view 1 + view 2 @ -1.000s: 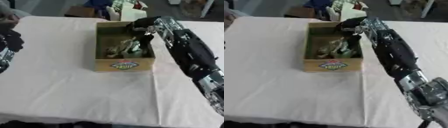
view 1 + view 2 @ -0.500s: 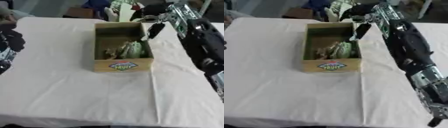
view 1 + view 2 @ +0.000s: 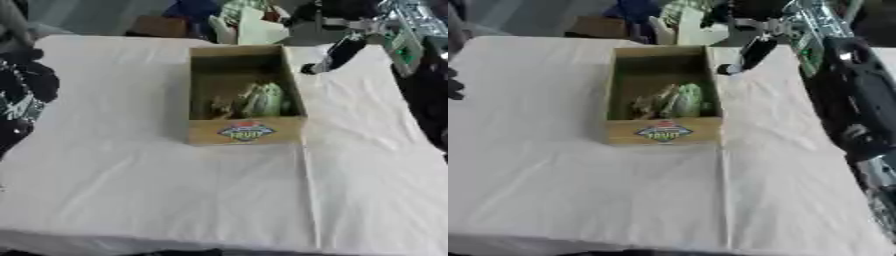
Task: Pick up objects on the table and place them in the box.
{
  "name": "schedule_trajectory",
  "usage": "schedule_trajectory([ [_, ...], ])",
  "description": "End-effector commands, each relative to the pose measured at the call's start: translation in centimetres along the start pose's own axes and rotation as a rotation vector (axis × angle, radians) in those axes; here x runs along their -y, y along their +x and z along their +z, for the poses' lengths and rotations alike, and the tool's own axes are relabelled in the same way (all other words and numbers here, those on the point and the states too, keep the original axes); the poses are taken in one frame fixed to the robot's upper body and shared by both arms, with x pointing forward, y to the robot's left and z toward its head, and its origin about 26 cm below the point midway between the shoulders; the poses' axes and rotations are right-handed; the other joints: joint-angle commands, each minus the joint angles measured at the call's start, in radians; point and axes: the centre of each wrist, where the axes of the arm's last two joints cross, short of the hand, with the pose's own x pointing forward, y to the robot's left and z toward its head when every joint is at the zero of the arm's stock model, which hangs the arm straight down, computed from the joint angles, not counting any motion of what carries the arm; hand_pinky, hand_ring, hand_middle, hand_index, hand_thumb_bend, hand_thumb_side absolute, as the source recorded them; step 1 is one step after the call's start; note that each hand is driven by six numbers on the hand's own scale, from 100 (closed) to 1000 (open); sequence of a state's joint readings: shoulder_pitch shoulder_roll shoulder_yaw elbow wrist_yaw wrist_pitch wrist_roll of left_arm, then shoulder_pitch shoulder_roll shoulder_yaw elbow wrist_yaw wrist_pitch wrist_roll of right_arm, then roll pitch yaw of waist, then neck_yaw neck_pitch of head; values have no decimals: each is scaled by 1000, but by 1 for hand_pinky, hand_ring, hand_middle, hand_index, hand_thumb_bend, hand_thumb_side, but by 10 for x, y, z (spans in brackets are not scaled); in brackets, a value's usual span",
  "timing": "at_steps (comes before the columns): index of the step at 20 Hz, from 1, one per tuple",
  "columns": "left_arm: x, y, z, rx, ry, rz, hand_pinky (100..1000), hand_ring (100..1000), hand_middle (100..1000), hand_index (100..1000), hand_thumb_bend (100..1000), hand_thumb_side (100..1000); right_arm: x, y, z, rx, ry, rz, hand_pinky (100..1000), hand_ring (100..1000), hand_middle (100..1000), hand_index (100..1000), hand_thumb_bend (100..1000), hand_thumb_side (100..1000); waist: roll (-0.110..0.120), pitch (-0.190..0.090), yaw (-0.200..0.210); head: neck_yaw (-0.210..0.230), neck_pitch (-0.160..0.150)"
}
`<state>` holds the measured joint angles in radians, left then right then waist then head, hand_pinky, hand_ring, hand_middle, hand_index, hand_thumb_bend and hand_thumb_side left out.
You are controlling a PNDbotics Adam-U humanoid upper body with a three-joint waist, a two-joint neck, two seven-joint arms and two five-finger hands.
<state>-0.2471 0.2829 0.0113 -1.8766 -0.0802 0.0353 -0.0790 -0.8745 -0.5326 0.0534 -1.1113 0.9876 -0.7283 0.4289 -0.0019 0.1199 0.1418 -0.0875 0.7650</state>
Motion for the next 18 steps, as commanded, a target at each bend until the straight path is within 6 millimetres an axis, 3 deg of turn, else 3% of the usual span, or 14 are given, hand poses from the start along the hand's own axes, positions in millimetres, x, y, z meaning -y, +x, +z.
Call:
schedule_trajectory([
  [1,-10,1,0,3,21,-32,566,583,573,781,559,568,18,-4,24,29,-59,50,756,769,791,917,433,365,4,-11,-6,18,3],
  [5,-12,-3,2,-13,37,-35,565,583,572,780,557,568,2,10,37,8,-172,-19,723,725,752,897,320,351,8,-2,-25,31,5],
  [14,-12,-4,5,-9,59,-21,575,579,567,777,549,564,-47,62,45,-56,-461,-294,675,649,682,842,114,307,12,8,-51,37,1],
  [16,-11,-5,6,-8,60,-14,576,577,565,778,551,563,-63,80,54,-72,-562,-434,670,641,677,841,100,310,12,7,-49,31,1],
  [18,-10,-6,7,-9,61,-5,568,574,563,778,551,565,-60,92,66,-55,-653,-658,667,638,677,846,100,323,12,6,-50,28,2],
])
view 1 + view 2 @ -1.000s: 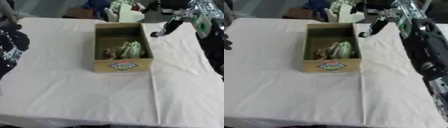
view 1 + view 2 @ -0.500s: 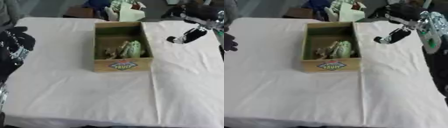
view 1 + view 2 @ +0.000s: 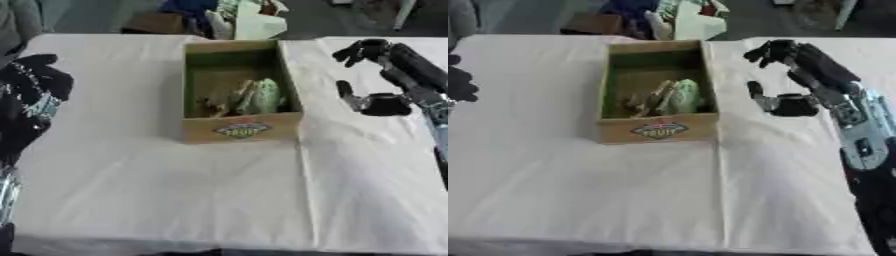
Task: Pick up objects on the table and place them in the box.
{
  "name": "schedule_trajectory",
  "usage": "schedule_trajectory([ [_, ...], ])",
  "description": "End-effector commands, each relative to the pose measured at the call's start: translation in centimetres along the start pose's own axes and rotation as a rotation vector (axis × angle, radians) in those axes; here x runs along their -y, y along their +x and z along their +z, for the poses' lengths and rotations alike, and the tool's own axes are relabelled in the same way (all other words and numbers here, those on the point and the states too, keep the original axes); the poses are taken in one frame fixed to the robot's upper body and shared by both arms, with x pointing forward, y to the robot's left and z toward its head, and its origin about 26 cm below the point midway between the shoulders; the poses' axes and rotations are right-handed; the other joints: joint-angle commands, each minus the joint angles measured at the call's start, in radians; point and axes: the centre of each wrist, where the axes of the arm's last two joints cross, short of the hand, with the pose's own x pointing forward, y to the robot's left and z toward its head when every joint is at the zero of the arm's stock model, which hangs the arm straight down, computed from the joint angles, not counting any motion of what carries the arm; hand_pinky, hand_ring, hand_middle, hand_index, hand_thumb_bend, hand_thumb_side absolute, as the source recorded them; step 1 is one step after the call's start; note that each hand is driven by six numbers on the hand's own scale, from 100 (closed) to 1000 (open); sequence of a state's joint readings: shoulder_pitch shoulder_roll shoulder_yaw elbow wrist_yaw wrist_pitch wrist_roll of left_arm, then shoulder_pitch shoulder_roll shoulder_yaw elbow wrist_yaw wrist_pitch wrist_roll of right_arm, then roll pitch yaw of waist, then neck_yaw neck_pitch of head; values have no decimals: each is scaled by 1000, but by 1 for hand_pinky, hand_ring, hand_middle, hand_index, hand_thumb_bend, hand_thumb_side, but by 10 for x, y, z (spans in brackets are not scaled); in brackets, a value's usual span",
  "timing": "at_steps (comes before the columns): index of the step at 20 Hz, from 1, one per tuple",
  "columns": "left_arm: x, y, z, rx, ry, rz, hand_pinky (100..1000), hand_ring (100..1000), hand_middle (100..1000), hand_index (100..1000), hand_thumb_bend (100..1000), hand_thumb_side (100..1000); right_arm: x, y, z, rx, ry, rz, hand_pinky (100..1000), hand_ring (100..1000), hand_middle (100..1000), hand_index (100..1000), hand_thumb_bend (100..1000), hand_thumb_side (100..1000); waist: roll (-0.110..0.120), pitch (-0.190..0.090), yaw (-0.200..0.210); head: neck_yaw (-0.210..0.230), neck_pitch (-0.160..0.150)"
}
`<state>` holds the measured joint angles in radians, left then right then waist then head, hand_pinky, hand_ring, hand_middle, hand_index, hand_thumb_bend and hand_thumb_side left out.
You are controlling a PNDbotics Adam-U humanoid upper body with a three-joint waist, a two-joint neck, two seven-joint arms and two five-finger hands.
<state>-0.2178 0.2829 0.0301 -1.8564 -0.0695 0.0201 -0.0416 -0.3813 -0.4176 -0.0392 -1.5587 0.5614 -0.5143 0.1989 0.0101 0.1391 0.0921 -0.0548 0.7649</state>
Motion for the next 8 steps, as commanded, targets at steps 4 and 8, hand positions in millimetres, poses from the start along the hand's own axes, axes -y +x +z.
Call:
schedule_trajectory([
  [4,-6,4,1,25,16,1,552,565,556,775,556,568,34,31,11,-1,-150,-427,655,617,657,843,100,333,-1,-12,-5,-2,0],
  [8,-5,2,4,23,24,17,548,562,553,762,552,568,30,33,19,-27,-145,-512,653,613,641,840,100,336,-2,-11,-12,-2,2],
])
